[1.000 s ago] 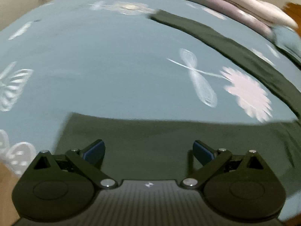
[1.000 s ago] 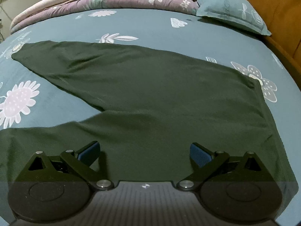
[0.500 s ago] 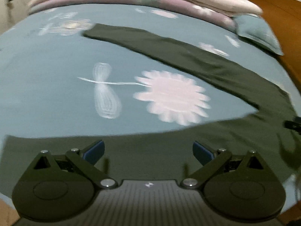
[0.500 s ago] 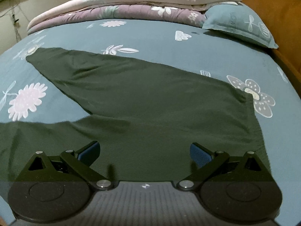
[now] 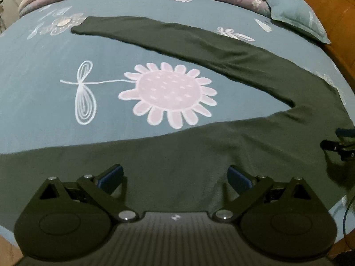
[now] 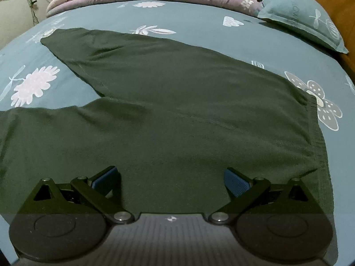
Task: Fold clothes
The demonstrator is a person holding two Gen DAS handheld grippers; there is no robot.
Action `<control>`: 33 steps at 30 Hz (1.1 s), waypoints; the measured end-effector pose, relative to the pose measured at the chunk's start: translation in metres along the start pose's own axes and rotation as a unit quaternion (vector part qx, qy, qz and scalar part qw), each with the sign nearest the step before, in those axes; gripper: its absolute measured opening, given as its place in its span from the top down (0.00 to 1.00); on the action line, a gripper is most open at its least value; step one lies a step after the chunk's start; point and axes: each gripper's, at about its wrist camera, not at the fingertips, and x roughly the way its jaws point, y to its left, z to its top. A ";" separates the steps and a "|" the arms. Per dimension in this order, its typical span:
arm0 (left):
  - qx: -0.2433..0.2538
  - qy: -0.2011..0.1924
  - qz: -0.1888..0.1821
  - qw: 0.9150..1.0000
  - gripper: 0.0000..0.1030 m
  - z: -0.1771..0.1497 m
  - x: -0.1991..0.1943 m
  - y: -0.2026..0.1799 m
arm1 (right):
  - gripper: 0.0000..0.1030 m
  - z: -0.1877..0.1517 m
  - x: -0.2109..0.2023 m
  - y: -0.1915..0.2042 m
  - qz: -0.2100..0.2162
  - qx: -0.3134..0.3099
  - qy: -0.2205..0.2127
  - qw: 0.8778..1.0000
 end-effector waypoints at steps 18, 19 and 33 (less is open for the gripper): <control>0.072 -0.008 0.021 0.997 0.03 0.033 -0.008 -0.041 | 0.00 0.003 0.002 -0.004 0.017 -0.037 0.025 0.999; 0.080 -0.013 0.017 0.997 0.03 0.036 -0.008 -0.044 | 0.00 0.005 0.001 -0.005 0.019 -0.034 0.026 0.999; 0.127 0.004 -0.036 0.991 0.03 0.021 -0.005 -0.006 | 0.00 0.058 0.002 0.015 0.016 0.009 0.004 1.000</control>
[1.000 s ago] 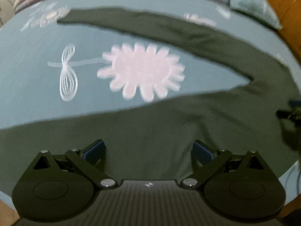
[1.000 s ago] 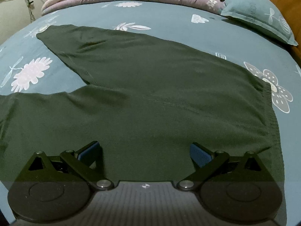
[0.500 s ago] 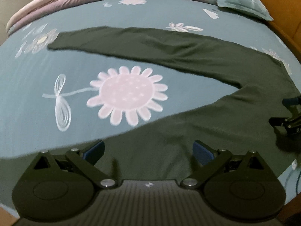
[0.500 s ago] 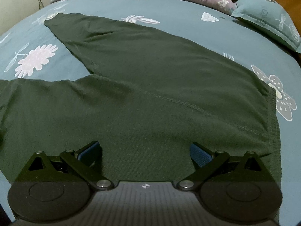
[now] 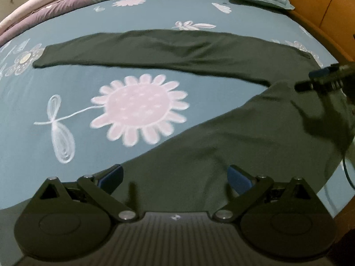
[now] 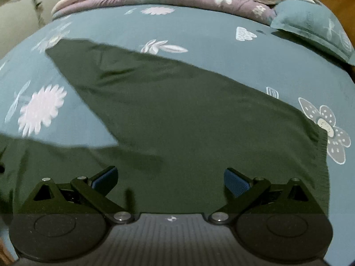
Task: Fold clothes
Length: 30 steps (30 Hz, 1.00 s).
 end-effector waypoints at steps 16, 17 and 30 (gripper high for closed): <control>0.102 -0.010 -0.037 0.994 0.03 0.041 0.009 -0.035 | 0.00 -0.007 -0.011 -0.060 0.039 0.134 -0.047 0.989; 0.111 -0.012 -0.041 0.993 0.03 0.047 0.012 -0.042 | 0.00 -0.006 -0.008 -0.067 0.036 0.137 -0.051 0.989; 0.105 -0.023 -0.131 0.986 0.03 0.178 0.091 -0.053 | 0.00 -0.036 0.007 -0.102 0.027 0.182 -0.090 0.979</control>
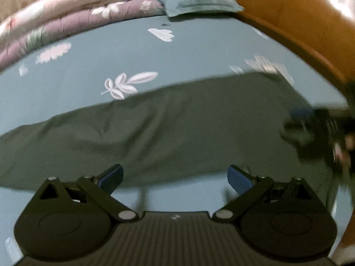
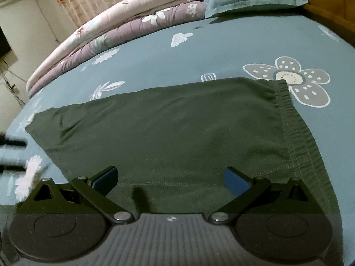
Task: Fold clothes
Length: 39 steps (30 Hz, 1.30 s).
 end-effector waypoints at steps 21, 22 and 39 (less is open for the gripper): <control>-0.057 -0.011 0.002 0.998 0.03 0.081 0.091 0.081 | 0.00 -0.017 0.009 0.022 -0.069 -0.059 -0.039 0.995; -0.066 -0.017 -0.018 0.998 0.03 0.077 0.082 0.082 | 0.00 -0.017 0.009 0.022 -0.068 -0.057 -0.039 0.995; -0.163 -0.029 0.051 0.985 0.03 0.008 0.039 0.158 | 0.00 -0.015 0.010 0.024 -0.073 -0.065 -0.032 0.995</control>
